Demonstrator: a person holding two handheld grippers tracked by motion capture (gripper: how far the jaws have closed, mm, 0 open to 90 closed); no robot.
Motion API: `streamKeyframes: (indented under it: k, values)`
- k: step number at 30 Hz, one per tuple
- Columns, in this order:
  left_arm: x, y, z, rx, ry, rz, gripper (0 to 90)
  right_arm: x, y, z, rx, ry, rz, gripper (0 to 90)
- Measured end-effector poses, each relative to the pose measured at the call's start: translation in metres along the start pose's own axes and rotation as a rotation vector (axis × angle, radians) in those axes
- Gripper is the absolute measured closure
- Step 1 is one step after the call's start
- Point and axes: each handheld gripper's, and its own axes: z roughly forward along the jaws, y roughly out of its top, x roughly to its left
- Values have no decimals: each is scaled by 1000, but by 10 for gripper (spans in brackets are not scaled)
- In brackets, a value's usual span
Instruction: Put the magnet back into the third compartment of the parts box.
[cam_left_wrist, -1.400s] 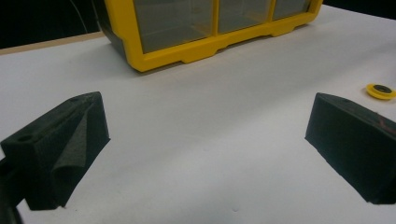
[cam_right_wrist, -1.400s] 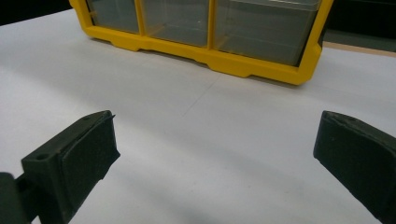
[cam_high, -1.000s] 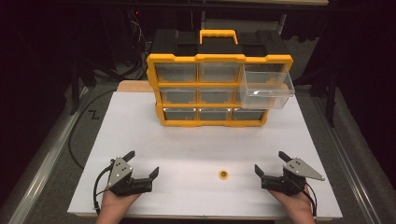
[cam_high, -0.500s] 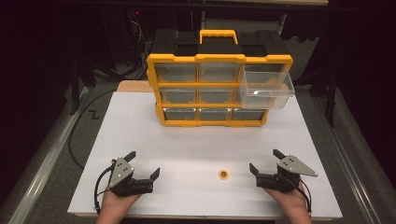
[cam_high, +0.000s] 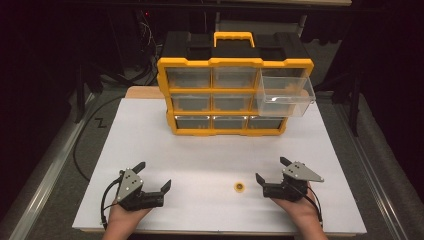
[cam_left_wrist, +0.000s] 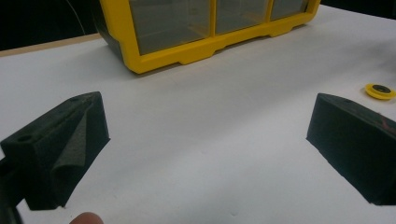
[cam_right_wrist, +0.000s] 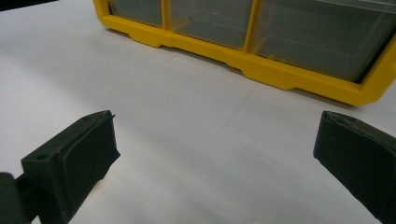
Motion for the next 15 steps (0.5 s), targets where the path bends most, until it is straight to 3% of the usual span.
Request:
streamKeyframes:
  k: [15]
  values:
    - [-2, 0, 1, -6, -15, 4, 1, 21, 8, 26, 25, 78, -9, 9]
